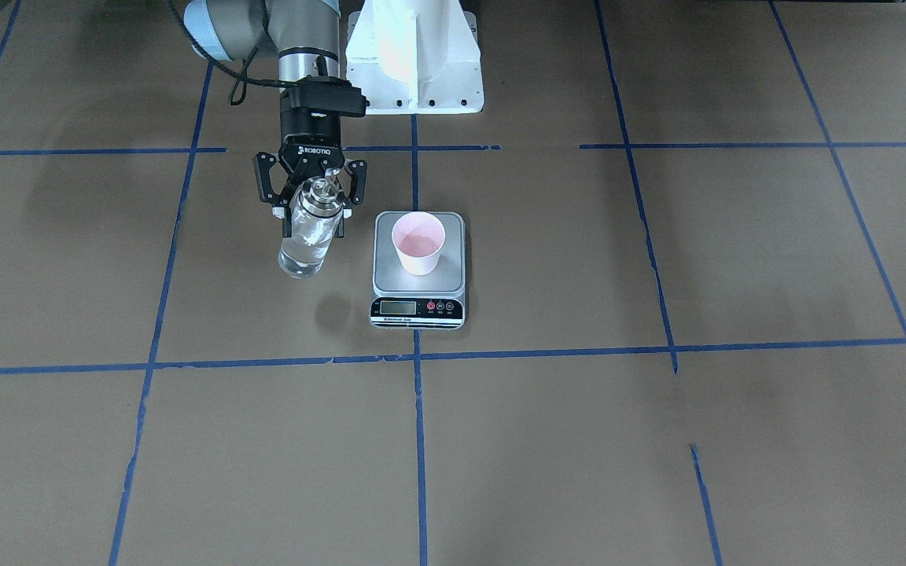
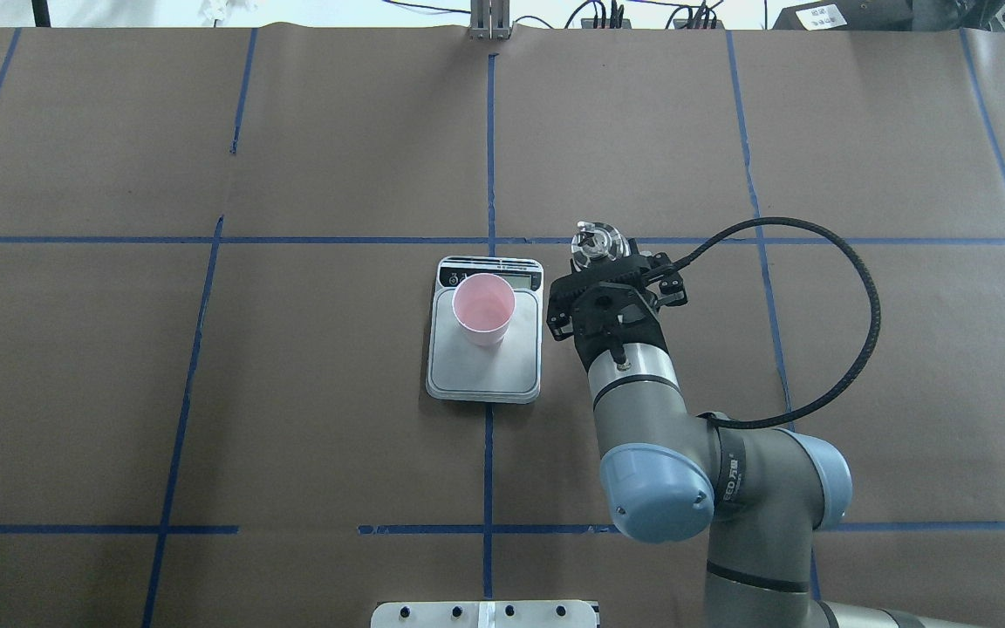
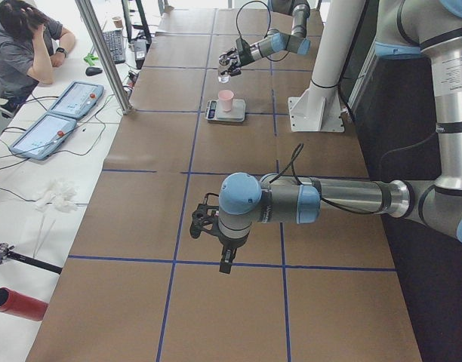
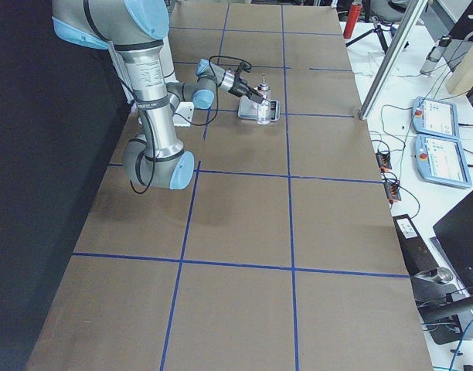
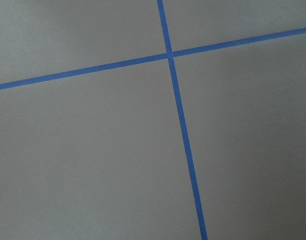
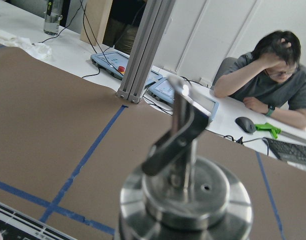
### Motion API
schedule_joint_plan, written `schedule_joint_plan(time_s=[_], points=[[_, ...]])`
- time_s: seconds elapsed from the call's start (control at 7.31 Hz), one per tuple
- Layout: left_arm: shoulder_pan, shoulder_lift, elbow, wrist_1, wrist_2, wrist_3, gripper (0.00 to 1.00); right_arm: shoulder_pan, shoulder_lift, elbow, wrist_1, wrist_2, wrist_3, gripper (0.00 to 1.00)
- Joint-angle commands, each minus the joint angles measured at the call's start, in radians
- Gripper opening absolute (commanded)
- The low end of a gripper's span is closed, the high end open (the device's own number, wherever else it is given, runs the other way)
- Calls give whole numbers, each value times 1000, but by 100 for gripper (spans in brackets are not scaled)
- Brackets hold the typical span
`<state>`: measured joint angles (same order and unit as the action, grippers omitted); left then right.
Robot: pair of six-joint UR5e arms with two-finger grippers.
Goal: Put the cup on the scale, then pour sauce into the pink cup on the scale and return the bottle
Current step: 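Turn the bottle upright and carry it back with the right gripper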
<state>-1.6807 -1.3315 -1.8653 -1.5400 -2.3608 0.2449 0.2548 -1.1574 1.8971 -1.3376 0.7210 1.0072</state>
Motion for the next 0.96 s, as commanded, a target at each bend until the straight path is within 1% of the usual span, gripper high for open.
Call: schedule_joint_plan(time_s=[0.0,0.14,0.27,0.41,0.55,0.82], points=[[1,0,0,0,0,1,100,27,-95,64,1,100,194,0],[-1,0,0,-2,0,1,100,31,-185,130,2,100,203,0],[1,0,0,-2,0,1,100,31,-250,157,3,98,206,0],[1,0,0,-2,0,1,100,31,-271,154,61,97,211,0],[1,0,0,-2,0,1,100,27,-328,143,162,97,211,0],[-1,0,0,-2,0,2,100,27,-430,67,420,92,211,0]])
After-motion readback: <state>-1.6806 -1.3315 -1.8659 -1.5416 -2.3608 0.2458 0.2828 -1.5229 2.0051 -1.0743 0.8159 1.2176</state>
